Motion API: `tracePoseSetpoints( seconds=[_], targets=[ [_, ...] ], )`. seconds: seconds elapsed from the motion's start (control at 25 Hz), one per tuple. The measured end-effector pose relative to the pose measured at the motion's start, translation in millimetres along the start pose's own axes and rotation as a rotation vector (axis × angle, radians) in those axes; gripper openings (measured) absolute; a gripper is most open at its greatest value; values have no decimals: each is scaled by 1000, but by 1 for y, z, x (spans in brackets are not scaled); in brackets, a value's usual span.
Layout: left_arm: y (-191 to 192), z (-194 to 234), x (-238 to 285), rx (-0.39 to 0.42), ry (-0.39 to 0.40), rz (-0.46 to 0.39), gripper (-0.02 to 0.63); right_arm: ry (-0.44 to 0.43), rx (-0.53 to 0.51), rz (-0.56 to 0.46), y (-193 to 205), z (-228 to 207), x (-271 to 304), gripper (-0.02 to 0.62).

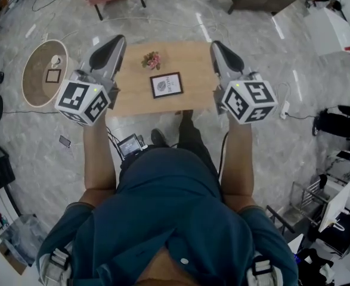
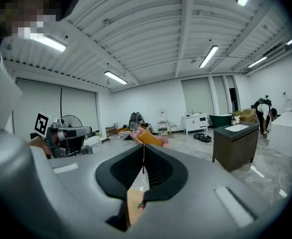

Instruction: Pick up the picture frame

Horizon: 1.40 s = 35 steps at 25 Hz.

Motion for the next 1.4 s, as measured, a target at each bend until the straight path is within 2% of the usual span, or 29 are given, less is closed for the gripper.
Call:
tracePoseSetpoints(
  seconds=[0.28, 0.56, 0.92, 1.08, 1.4],
  targets=[
    [1, 43, -1, 9, -114, -10, 0, -90, -13, 6, -3, -7, 59, 14],
    [16, 56, 12, -7, -178, 22, 0, -178, 10, 62, 14, -17, 99, 14],
    [52, 76, 23, -50, -233, 85, 0, -217, 51, 128, 47, -33, 135, 14],
    [81, 84, 30, -96, -244, 131, 0, -222, 74, 166, 68, -41, 146, 15],
    [168, 99, 41, -229, -265, 260, 0, -217, 134, 285, 137, -62, 166, 15]
  ],
)
Point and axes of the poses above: the fingertips, and each gripper's own axes: x forward along the fingers, z to its left, y out of its underside, the point moved 1 cm from there along -x, backward along the fingers, and after that the axes turned 7 degrees about -z, right-handed, at the moved point
